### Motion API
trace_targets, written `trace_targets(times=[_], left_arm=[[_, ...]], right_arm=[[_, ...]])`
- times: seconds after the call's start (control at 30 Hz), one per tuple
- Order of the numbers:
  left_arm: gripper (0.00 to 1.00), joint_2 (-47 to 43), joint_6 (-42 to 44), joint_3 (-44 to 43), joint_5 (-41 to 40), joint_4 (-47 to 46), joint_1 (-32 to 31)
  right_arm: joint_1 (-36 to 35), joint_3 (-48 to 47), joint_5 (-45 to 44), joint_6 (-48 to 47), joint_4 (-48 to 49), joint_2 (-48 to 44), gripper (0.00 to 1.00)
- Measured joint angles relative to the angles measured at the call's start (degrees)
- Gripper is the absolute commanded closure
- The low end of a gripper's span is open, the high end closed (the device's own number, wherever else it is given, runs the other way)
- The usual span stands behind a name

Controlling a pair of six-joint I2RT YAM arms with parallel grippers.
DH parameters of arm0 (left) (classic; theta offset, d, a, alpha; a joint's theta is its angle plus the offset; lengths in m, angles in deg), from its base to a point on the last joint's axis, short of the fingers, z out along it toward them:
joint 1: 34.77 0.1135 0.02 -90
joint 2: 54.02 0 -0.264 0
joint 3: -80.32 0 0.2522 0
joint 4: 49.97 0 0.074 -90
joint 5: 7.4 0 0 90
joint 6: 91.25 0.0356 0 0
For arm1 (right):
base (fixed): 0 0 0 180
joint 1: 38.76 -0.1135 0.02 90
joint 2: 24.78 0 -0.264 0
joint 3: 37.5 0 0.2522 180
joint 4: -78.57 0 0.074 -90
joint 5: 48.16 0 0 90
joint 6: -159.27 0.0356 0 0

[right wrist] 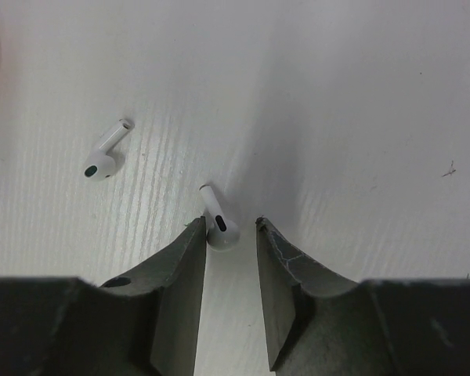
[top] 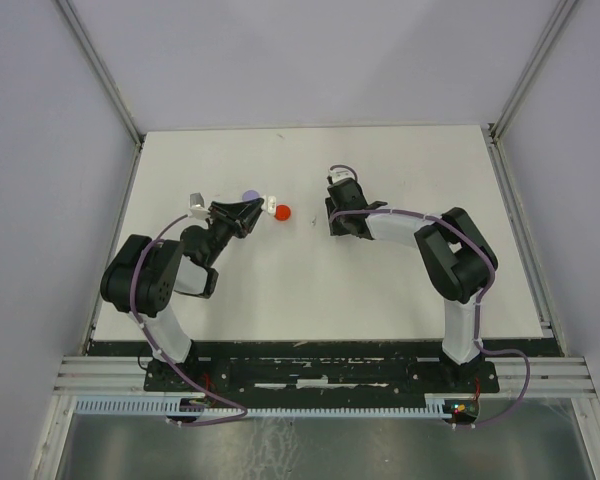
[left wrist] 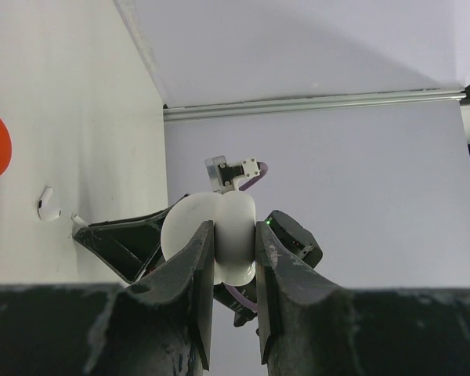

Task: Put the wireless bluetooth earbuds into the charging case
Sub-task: Pick up the earbud from the center of the board.

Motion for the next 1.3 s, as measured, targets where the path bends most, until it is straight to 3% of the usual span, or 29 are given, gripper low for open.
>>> trace_targets(times=[0.37,0.97,1.3], left_arm=[[0.97,0.0,0.0,0.0,0.0,0.0,0.3],[0.97,0.1,0.0,0.2,0.5,0.3,0.5],[0.97,0.5,1.8,-4.1,3.5,8.5,0.2]], right_arm=[[0.0,-0.1,-0.2,1.1,0.0,0.0,0.66],[0.0,-0.3,-1.2,-0.9,-0.9,-0.4,0.83],[0.0,-0.4,-1.0,-9.0,-9.4,-12.9,0.84]])
